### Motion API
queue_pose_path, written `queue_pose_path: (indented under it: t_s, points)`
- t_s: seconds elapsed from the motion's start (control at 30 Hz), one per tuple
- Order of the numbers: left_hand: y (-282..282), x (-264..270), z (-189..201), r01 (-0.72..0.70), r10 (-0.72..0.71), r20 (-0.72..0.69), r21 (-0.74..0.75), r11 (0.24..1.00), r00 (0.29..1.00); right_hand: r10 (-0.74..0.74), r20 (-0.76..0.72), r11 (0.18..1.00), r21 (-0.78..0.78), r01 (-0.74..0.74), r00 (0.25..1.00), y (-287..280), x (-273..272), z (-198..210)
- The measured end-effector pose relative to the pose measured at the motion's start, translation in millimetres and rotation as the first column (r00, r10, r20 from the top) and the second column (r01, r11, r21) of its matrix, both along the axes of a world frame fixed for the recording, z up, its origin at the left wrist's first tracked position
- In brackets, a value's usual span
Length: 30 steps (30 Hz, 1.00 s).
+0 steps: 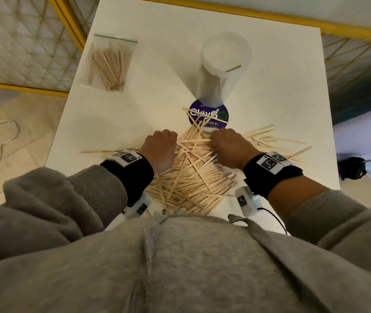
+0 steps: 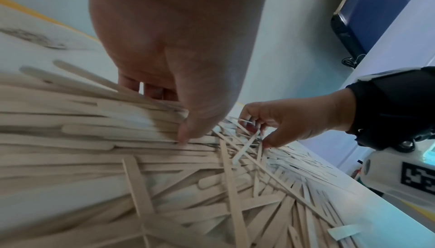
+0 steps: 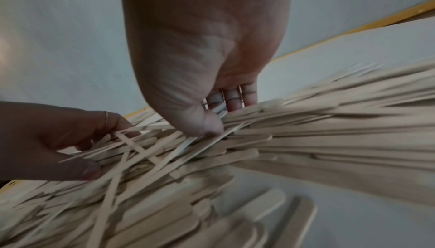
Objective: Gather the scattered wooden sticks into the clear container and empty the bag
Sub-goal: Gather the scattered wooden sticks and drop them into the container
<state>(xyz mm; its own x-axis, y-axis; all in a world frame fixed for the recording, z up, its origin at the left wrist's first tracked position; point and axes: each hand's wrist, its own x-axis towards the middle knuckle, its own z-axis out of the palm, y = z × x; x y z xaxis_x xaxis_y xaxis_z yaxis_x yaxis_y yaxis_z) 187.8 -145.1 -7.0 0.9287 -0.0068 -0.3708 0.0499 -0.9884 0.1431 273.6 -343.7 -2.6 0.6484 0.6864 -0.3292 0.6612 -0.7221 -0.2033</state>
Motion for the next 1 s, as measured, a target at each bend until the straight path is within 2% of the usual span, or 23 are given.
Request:
queue_pose_path:
  t_s: [0.2, 0.3, 0.43, 0.6, 0.73, 0.87, 1.0]
  points:
    - [4, -3, 5, -0.018, 0.017, -0.032, -0.009, 1.0, 0.999, -0.005, -0.059, 0.998, -0.056, 0.002, 0.998, 8, 0, 1]
    - [8, -6, 6, -0.031, 0.031, 0.009, -0.023, 0.999, 0.999, 0.038, -0.036, 0.996, -0.073, -0.04, 0.999, 19, -7, 0]
    - [10, -8, 7, -0.055, 0.059, 0.057, -0.071, 0.996, 0.997, -0.001, -0.1, 0.998, -0.06, -0.005, 0.995, 21, -5, 5]
    - [10, -5, 9, -0.088, 0.115, 0.105, -0.237, 0.967, 0.988, -0.072, -0.163, 0.997, 0.003, 0.073, 0.984, 13, 5, 19]
    - [12, 0, 16, -0.12, 0.195, 0.149, -0.404, 0.907, 0.97, -0.086, -0.205, 0.99, 0.09, 0.106, 0.975, 9, 17, 33]
    - [15, 5, 31, -0.122, 0.261, 0.212, -0.507, 0.853, 0.942, -0.244, -0.247, 0.943, 0.167, 0.289, 0.938, 5, 25, 49]
    - [14, 7, 39, -0.118, 0.354, 0.268, -0.625, 0.772, 0.896, -0.36, -0.414, 0.804, 0.317, 0.503, 0.836, 8, 22, 54]
